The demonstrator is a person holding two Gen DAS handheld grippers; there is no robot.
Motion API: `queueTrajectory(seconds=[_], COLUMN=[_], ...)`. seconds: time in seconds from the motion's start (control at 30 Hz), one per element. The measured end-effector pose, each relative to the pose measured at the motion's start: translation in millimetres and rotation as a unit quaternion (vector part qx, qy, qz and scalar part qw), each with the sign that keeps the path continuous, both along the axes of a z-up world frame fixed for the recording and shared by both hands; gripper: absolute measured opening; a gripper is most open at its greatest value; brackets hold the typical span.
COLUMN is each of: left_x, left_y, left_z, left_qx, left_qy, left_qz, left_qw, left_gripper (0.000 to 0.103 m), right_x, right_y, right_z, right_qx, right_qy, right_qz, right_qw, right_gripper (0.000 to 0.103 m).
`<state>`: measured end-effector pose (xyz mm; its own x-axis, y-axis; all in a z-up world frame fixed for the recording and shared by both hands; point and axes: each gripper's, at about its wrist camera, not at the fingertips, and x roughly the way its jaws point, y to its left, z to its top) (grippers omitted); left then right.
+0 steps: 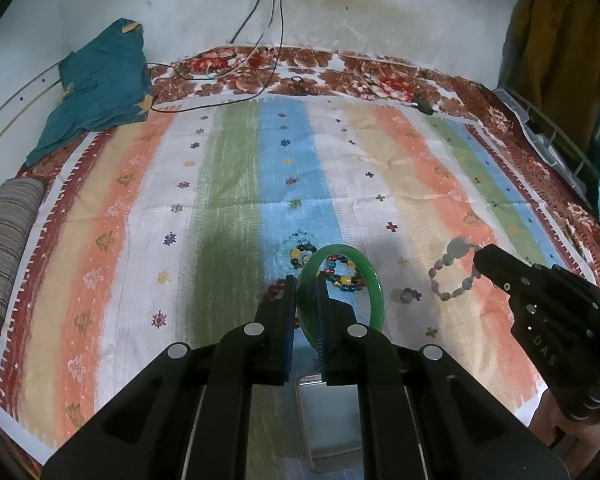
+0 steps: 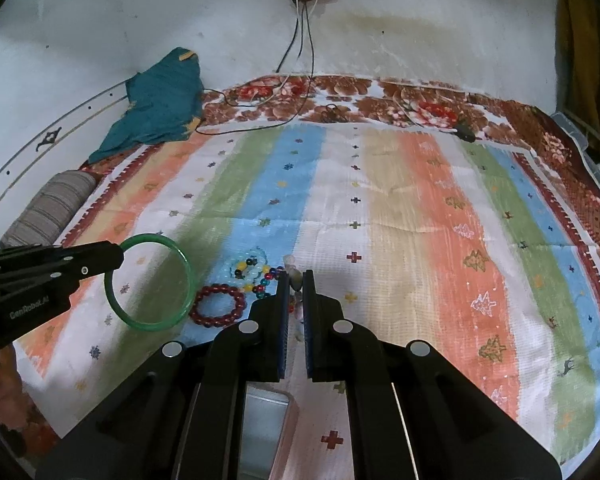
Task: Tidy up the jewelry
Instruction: 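Lift and carry the green bangle and clear bracelet over the silver tin, then open both tools to drop the bangle and bracelet into the tin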
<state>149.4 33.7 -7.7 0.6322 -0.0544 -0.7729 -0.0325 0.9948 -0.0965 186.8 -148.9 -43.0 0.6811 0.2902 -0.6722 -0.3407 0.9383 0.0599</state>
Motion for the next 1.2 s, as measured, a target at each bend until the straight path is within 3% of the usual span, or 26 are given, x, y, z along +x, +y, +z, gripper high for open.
queueTrajectory(seconds=[0.67, 1.2], left_x=[-43.0, -58.4], left_y=[-13.0, -18.8], left_z=[2.1, -9.6], left_qx=[-0.008, -0.008], left_qy=[-0.007, 0.012], left_qz=[-0.017, -0.029], left_qw=[0.9998, 0.9995], left_gripper=[0.008, 0.009], right_x=[-47.0, -69.1], right_y=[5.2, 5.2], right_z=[5.3, -2.4], right_qx=[0.013, 0.025], right_qy=[0.0, 0.019], right_qz=[0.032, 0.045], right_qw=[0.999, 0.998], right_gripper=[0.007, 0.007])
